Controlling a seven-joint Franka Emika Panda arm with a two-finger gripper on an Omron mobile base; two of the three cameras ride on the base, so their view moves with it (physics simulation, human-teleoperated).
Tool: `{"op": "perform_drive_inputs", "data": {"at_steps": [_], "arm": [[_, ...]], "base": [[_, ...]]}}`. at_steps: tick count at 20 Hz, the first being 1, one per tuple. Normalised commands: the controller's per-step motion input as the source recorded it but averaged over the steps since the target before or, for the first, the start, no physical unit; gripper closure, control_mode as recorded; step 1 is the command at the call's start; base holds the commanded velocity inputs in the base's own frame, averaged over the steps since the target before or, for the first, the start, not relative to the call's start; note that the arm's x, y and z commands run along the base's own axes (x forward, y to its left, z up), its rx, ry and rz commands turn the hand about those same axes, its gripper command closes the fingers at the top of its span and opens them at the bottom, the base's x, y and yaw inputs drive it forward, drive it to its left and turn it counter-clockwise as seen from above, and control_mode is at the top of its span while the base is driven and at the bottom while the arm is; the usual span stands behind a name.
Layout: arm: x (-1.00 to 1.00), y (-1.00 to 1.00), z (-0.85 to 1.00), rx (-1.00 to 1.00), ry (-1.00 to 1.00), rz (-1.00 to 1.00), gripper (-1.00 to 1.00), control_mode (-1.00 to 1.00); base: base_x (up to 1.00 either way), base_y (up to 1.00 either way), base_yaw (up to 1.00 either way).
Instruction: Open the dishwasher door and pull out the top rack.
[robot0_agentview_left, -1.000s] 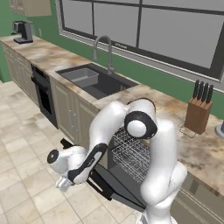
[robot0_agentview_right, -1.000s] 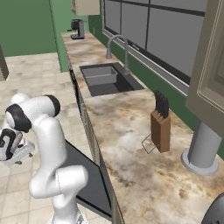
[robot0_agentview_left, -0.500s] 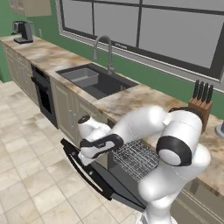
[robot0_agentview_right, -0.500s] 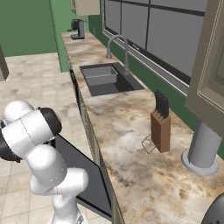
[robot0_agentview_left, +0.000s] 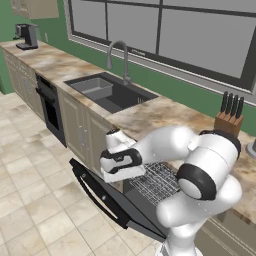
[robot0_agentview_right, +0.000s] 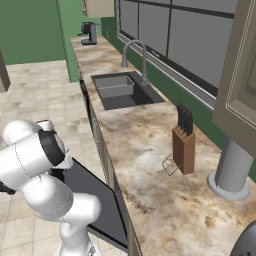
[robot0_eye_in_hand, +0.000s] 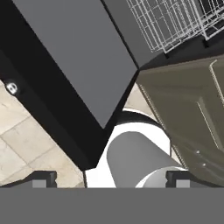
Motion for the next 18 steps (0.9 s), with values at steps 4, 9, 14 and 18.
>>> {"op": "perform_drive_inputs", "data": {"at_steps": [4,9,14,18], "arm": [[0.25,-0.16,0.0,-0.19,-0.12,-0.45,-1.0,-1.0],[0.1,-0.29,0.13,-0.25,-0.13,-0.18,-1.0,-1.0],[0.21,-0.31,0.05,-0.21,0.01,-0.04,-1.0,-1.0],[0.06,-0.69,-0.11,-0.06,0.1,0.05,-1.0,-1.0]], "base": [[0.0,0.0,0.0],[0.0,0.0,0.0],[0.0,0.0,0.0],[0.0,0.0,0.0]]}}
